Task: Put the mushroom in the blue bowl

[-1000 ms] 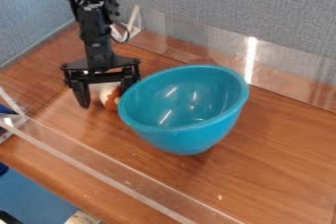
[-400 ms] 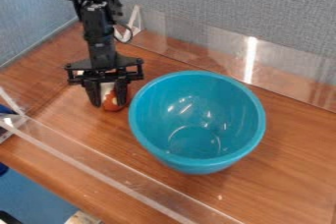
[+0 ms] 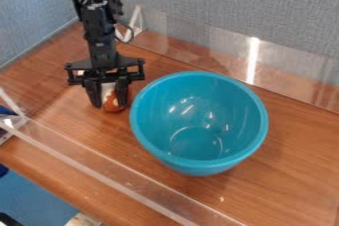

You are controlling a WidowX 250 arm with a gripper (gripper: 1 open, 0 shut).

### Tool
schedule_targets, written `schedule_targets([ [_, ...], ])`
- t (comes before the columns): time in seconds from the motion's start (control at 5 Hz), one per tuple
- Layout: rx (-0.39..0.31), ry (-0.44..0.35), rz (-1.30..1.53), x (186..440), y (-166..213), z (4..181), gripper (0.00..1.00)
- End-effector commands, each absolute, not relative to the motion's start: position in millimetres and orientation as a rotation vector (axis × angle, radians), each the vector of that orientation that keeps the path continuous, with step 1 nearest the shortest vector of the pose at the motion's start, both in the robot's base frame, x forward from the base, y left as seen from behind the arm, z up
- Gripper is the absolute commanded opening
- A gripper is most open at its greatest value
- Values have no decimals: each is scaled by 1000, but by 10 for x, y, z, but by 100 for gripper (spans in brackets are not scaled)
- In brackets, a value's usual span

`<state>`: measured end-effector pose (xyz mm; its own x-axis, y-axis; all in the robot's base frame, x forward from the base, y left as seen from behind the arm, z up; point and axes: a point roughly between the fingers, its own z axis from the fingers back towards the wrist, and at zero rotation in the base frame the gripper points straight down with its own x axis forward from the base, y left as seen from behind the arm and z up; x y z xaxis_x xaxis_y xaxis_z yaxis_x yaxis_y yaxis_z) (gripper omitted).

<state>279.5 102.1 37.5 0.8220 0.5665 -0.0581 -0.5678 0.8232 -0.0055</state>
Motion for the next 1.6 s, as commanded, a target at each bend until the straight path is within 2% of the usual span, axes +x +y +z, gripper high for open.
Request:
schedule_targets([
  [0.0,-20,-19,604,2857,1081,617,0],
  [1.4,-65,-45,525,2925,976,907,0],
])
